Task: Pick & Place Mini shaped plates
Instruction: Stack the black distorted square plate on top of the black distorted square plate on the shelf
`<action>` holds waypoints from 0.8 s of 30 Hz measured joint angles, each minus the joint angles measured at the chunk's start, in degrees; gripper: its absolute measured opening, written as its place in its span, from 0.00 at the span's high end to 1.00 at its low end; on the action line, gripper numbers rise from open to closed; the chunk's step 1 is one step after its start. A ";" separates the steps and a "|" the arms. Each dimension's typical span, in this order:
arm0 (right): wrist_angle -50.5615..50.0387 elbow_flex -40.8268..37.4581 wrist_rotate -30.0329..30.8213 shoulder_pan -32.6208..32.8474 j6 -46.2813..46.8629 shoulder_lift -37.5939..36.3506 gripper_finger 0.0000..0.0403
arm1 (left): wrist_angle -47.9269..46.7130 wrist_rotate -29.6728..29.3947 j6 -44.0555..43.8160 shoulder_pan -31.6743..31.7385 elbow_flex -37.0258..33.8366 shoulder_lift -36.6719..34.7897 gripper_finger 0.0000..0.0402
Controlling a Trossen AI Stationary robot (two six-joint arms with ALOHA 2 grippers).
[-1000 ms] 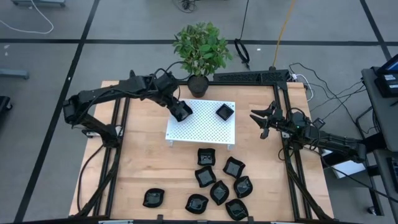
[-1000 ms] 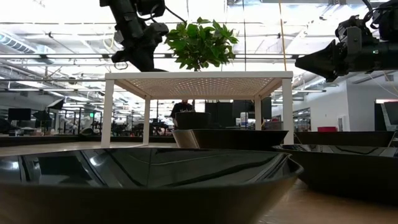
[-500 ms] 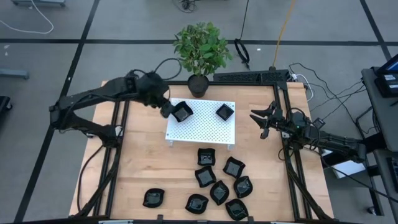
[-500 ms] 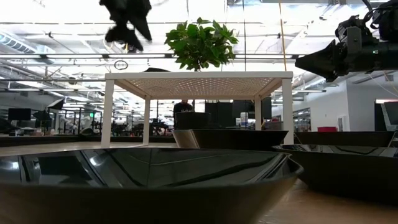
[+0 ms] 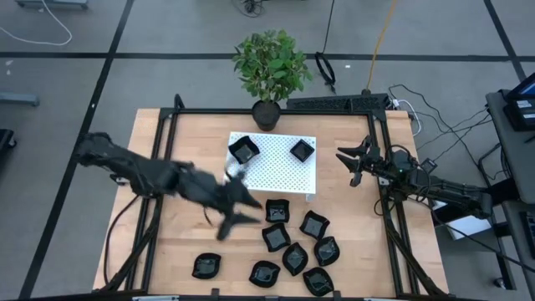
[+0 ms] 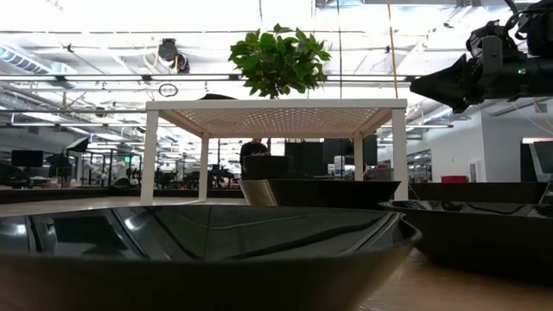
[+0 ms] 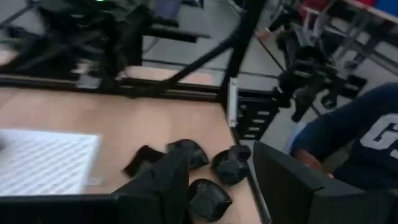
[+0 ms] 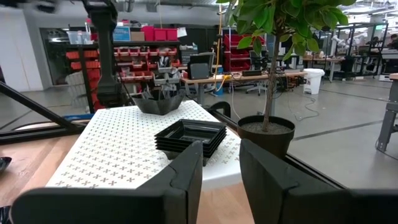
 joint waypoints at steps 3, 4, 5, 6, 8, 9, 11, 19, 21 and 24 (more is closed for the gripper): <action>0.00 0.00 0.00 -0.01 0.00 0.00 0.76 | -3.11 -2.81 -0.63 -1.93 5.28 7.27 0.52; 0.00 0.00 0.00 -0.02 0.00 0.00 0.76 | -5.85 -4.02 -0.64 -2.20 7.63 10.04 0.51; 0.00 0.00 -0.01 -0.01 0.01 0.00 0.76 | -9.14 -4.82 -0.51 -2.22 9.99 12.90 0.50; 0.00 0.00 0.00 -0.02 0.00 0.00 0.76 | -12.71 -5.13 -0.18 -2.22 12.39 15.90 0.50; 0.00 0.00 0.00 -0.01 0.01 0.00 0.77 | -17.81 -6.09 2.42 -1.97 16.07 21.32 0.50; 0.00 0.00 -0.01 -0.01 0.02 0.00 0.77 | -19.18 -6.70 4.26 -1.72 17.21 23.59 0.50; 0.00 0.00 -0.02 -0.02 0.00 0.00 0.76 | -19.40 -7.83 6.65 -1.27 17.97 27.07 0.51; 0.00 0.00 0.00 -0.01 0.01 0.02 0.77 | -17.95 -4.91 -0.12 -0.14 18.02 35.67 0.56; 0.00 0.00 -0.01 -0.01 0.00 0.00 0.77 | -17.39 -2.87 -2.33 -0.58 18.04 36.92 0.57; 0.00 0.00 0.00 -0.02 0.00 0.00 0.76 | -18.44 -0.25 -5.05 -2.00 18.04 38.43 0.60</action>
